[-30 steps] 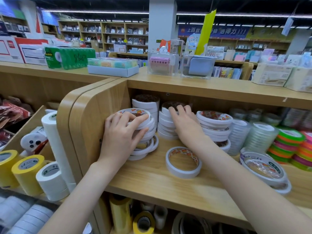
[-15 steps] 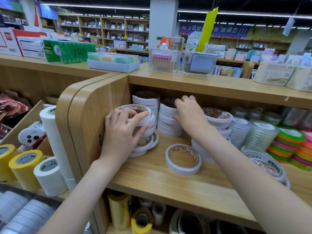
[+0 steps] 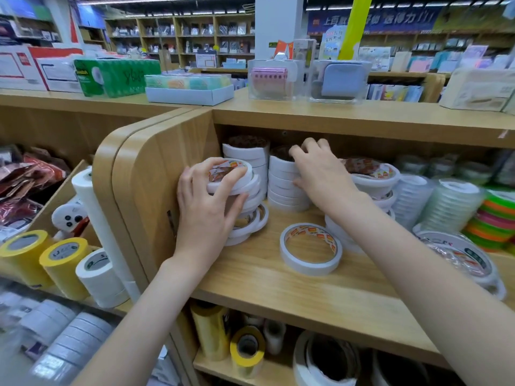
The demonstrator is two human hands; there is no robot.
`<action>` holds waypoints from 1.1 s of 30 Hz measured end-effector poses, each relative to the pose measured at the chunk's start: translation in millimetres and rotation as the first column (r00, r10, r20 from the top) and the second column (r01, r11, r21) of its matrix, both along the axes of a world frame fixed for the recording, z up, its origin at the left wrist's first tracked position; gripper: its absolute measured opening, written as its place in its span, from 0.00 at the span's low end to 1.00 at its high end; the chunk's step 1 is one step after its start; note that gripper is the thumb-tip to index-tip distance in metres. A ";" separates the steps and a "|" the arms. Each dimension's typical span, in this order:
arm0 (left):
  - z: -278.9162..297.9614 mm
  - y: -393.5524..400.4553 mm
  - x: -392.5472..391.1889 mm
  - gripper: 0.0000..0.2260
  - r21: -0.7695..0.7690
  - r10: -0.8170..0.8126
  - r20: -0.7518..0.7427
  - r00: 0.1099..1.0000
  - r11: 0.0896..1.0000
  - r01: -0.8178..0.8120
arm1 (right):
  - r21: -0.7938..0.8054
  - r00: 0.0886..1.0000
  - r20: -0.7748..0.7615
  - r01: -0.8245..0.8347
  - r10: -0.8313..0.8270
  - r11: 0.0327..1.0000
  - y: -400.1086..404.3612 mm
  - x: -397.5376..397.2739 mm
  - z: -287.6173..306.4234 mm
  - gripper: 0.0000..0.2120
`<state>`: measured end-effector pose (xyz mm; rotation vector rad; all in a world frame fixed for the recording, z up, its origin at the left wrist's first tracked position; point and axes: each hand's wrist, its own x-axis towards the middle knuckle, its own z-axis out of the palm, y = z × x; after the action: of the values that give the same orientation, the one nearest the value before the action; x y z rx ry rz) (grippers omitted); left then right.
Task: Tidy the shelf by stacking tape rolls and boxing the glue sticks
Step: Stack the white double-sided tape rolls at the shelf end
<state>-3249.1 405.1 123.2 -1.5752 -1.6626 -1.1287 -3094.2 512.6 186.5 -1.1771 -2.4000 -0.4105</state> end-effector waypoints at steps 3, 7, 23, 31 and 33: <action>-3.3 -6.9 1.9 0.23 -0.004 -0.054 0.115 0.992 0.998 0.055 | 0.068 0.995 0.006 -0.099 0.099 0.993 -0.8 10.2 -4.5 0.19; -14.2 -22.5 7.4 0.33 0.008 -0.109 0.239 0.965 0.994 0.111 | -0.028 0.973 -0.111 -0.208 0.204 0.978 -3.5 15.2 -2.6 0.23; -33.0 -32.8 0.0 0.39 -0.122 -0.120 0.255 0.959 0.980 0.155 | -0.310 0.756 -0.395 -0.645 0.523 0.698 -13.4 -8.9 33.8 0.06; -31.4 -24.6 -1.6 0.30 -0.146 -0.086 0.154 0.984 0.983 0.109 | -0.135 0.958 -0.152 -0.266 0.245 0.955 5.7 25.5 33.6 0.10; -25.3 -18.9 -0.5 0.27 -0.140 -0.064 0.123 0.990 0.987 0.081 | -0.077 0.985 -0.093 -0.153 0.146 0.985 12.5 20.2 27.7 0.11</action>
<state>-3249.6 386.2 97.9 -1.7001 -1.8127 -1.1816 -3073.9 525.1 214.3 -1.0185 -2.4298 -0.2087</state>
